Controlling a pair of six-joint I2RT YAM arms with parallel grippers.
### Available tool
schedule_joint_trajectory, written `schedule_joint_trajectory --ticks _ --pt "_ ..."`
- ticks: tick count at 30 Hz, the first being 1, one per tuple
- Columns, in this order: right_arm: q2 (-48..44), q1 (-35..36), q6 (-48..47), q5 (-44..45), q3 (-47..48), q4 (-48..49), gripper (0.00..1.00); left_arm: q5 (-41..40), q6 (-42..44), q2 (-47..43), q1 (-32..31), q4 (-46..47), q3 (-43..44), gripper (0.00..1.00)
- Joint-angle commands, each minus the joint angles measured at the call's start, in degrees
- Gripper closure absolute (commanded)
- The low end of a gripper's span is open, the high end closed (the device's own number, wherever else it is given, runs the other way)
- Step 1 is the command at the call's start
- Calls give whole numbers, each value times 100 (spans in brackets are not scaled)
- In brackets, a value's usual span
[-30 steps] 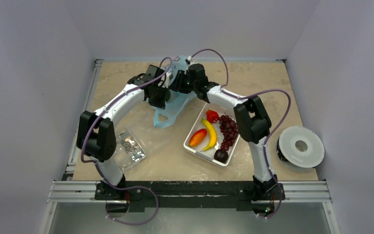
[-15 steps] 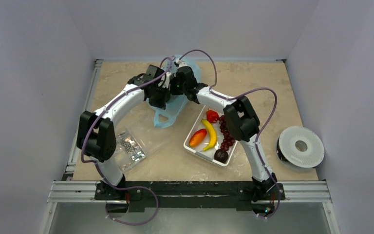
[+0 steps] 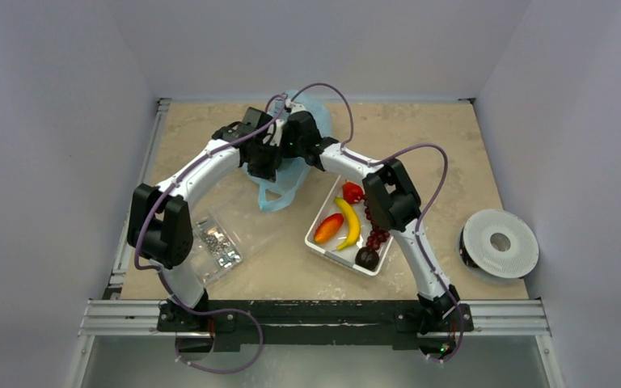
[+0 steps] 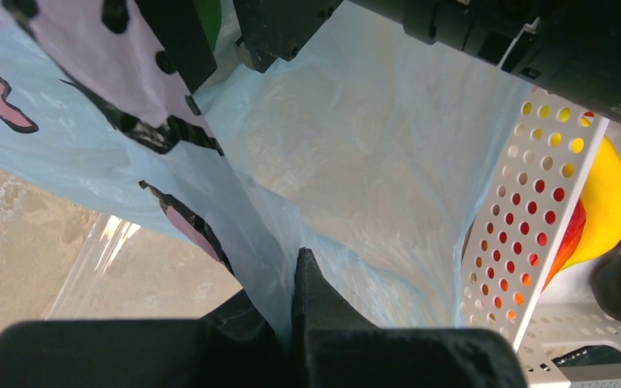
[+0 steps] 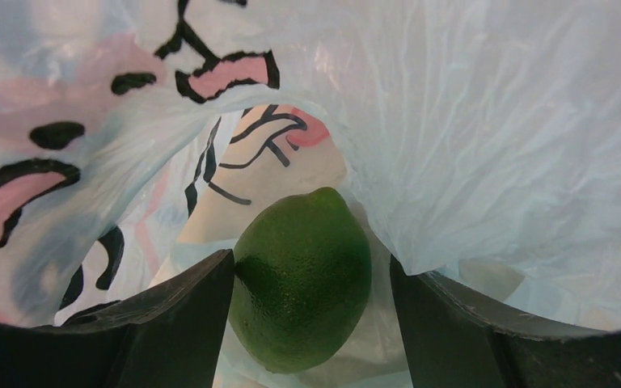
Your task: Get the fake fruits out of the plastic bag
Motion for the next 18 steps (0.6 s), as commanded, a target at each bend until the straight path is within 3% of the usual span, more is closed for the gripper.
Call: schedule_joint_trajectory --ticks 1,15,18 --pt "76 53 -124 -20 313 -52 32 24 -14 -169 -18 80 134 100" --pt "502 128 208 -419 487 22 34 25 13 -165 -22 69 154 100" --pt "455 127 206 -434 503 -4 38 -6 16 -180 -18 84 102 100"
